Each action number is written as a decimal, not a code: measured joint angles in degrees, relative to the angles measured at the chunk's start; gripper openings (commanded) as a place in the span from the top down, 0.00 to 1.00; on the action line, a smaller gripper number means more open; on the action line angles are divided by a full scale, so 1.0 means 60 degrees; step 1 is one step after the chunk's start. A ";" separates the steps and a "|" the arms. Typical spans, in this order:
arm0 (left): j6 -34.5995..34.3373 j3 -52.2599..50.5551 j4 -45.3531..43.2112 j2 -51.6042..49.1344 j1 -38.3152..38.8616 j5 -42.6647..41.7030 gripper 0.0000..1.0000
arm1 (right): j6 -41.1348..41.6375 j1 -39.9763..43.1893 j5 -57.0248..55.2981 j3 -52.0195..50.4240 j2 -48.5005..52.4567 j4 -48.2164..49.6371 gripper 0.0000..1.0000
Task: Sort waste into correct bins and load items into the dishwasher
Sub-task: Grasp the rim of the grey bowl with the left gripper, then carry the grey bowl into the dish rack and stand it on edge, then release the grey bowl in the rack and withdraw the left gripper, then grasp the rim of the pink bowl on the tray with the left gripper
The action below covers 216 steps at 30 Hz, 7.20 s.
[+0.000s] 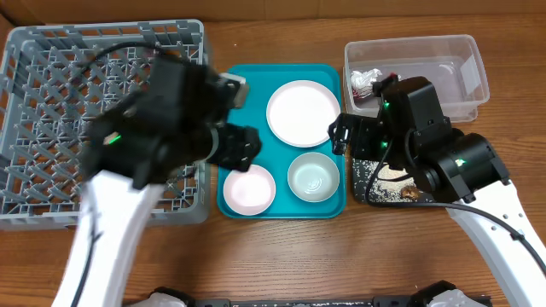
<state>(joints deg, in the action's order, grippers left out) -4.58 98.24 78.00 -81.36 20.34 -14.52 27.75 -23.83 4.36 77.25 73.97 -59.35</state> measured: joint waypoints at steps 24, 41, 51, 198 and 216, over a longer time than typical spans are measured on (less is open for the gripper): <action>-0.1832 -0.2565 -0.4386 -0.5614 0.2659 0.2233 0.75 | 0.1093 0.2335 0.0208 0.0000 -0.0091 -0.0780 0.00; -0.2244 -0.0481 -0.1293 -0.4870 0.2433 0.3344 0.96 | 0.1093 0.2331 0.0222 0.0000 -0.0091 -0.0871 0.00; -0.3581 0.1137 0.2200 -0.1887 0.0412 0.9741 0.96 | 0.1096 0.2331 0.0229 0.0000 -0.0091 -0.0856 0.00; -0.1843 -0.1406 0.0175 -0.1800 -0.0317 0.2131 0.45 | 0.1093 0.2331 0.0229 0.0000 -0.0091 -0.0718 0.00; -0.3246 -0.6823 -0.5056 -0.2408 0.0113 0.2856 0.95 | 0.1096 0.2335 0.0229 0.0000 -0.0091 -0.0685 0.00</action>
<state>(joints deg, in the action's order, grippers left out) -24.05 57.30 47.66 -95.81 21.02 2.61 34.33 -9.82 5.74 77.25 73.43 -63.46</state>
